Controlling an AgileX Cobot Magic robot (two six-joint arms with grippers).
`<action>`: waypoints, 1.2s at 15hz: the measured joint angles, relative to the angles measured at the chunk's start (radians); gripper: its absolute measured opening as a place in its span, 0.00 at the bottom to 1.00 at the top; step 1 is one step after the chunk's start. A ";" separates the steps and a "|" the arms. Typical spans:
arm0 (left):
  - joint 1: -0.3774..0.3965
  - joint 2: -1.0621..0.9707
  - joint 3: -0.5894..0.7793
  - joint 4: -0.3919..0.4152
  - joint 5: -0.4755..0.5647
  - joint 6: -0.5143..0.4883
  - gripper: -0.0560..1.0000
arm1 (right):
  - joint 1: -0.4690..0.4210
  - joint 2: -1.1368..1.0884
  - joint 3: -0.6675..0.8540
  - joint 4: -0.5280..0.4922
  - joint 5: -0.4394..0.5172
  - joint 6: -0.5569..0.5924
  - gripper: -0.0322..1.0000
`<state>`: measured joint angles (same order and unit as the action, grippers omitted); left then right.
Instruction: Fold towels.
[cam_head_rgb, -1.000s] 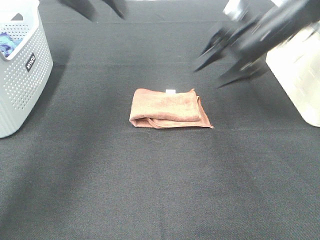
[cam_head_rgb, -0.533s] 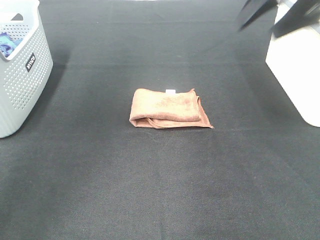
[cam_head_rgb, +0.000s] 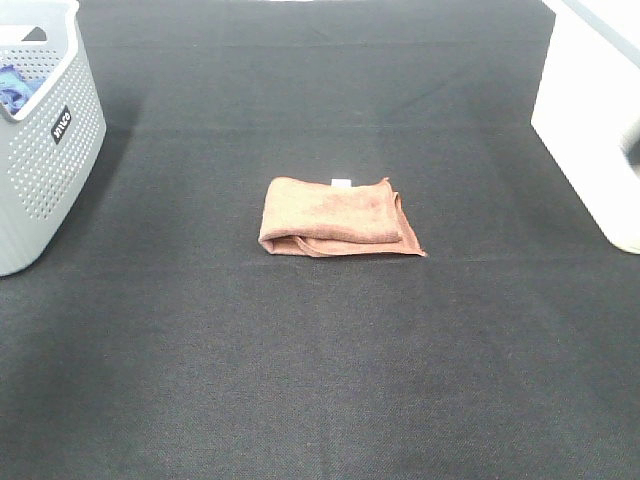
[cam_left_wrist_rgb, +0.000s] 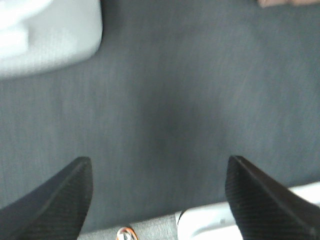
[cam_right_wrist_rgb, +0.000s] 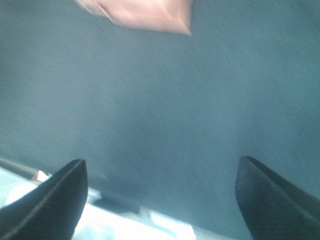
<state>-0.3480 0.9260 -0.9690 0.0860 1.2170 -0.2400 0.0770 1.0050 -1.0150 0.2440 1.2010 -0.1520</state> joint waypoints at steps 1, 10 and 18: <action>0.000 0.000 0.000 0.000 0.000 0.000 0.72 | 0.000 0.000 0.000 0.000 0.000 0.000 0.77; 0.000 -0.766 0.404 -0.021 -0.006 0.090 0.72 | 0.000 -0.672 0.457 -0.100 -0.032 0.016 0.77; 0.000 -0.793 0.470 -0.134 -0.158 0.338 0.72 | 0.000 -0.751 0.503 -0.111 -0.128 0.009 0.77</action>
<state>-0.3480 0.1330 -0.4990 -0.0480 1.0590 0.0980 0.0770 0.2540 -0.5120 0.1330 1.0730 -0.1430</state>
